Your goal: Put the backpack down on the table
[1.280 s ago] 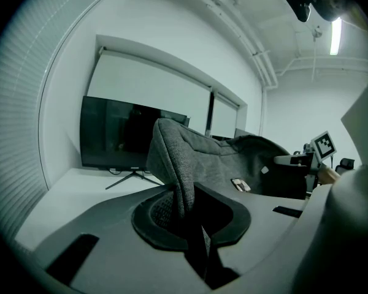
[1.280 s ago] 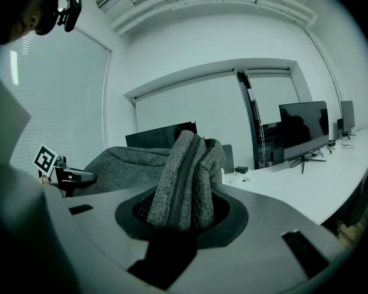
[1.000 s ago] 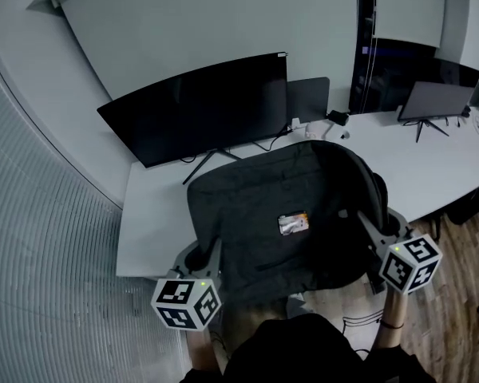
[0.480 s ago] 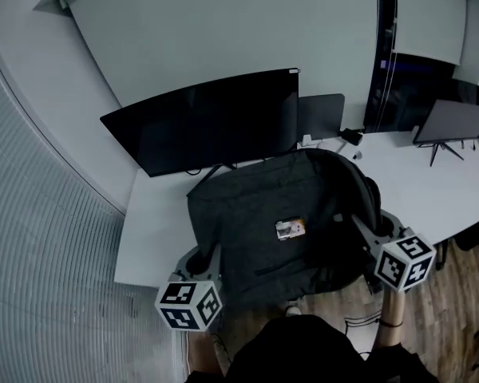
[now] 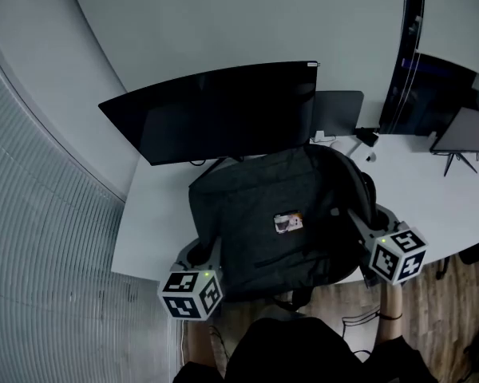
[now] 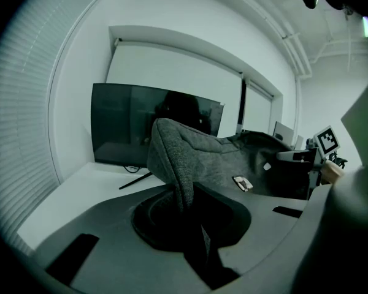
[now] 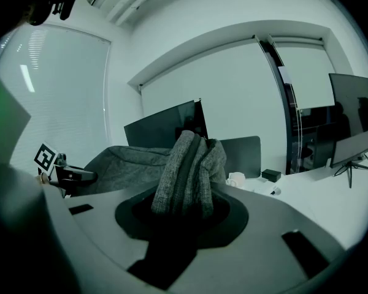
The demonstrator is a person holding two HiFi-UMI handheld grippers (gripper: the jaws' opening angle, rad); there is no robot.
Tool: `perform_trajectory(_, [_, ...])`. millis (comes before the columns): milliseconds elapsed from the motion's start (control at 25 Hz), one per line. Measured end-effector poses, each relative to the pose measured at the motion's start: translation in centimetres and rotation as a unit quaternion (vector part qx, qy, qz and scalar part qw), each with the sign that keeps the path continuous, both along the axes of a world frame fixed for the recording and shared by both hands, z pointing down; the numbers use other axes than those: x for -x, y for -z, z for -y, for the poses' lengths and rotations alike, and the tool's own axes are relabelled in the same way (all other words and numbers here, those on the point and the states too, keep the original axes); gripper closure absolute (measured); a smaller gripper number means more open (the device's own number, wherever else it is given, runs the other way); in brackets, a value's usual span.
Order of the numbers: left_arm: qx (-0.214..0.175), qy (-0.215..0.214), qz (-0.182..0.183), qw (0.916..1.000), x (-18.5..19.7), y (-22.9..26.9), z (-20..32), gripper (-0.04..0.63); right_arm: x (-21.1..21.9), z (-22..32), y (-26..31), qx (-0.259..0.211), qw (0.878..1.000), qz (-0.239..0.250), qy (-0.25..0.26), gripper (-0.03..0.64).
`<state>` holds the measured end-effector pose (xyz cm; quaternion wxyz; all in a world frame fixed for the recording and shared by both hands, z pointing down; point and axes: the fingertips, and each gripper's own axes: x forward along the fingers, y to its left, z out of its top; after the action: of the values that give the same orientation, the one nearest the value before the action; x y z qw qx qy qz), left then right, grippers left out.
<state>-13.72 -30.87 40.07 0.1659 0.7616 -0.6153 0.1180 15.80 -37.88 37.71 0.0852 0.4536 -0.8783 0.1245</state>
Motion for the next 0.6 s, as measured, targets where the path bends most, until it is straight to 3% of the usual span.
perform_trajectory(600, [0.061,0.004,-0.014,0.9980,2.2,-6.1,5.8,0.552,2.2,5.6,-5.8,0.050,0.999,-0.016,-0.011,0.506])
